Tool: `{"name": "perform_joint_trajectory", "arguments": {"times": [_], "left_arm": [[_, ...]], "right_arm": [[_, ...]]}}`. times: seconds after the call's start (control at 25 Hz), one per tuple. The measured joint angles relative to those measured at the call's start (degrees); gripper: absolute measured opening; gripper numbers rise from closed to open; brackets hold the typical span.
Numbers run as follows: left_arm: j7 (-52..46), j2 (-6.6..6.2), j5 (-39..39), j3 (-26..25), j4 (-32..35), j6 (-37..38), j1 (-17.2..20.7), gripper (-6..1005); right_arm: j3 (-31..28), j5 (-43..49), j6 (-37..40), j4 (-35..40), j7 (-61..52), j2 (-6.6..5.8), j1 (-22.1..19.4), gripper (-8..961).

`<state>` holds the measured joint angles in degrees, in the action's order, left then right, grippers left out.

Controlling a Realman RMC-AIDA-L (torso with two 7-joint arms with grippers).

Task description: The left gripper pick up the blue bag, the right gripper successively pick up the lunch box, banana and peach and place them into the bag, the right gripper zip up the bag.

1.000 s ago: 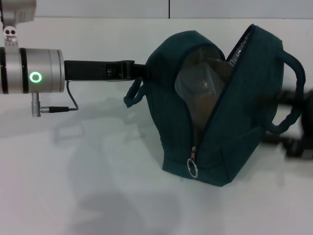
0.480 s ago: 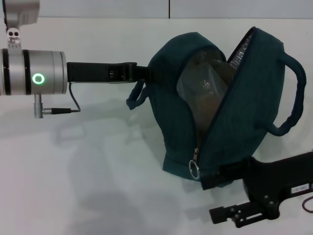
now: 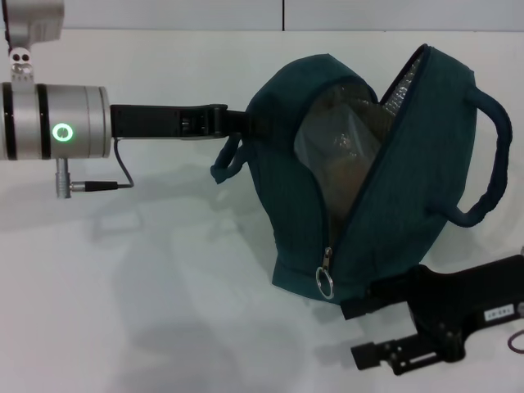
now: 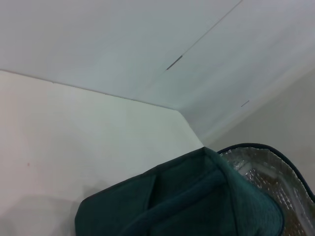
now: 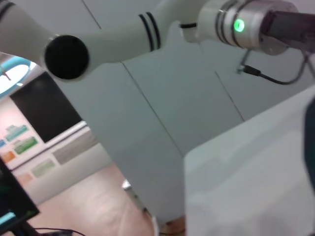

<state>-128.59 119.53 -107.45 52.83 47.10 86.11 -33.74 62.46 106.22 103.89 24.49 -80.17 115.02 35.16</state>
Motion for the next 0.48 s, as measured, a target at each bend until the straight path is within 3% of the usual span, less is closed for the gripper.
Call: {"name": "perform_joint_trajectory", "arguments": {"times": [0.48], "left_arm": [[0.0,0.0,0.1,0.0,0.0,-0.1,-0.4,55]], "right_arm": [[0.0,0.1,-7.6,0.0,-0.2,0.65,2.0,649]]}}
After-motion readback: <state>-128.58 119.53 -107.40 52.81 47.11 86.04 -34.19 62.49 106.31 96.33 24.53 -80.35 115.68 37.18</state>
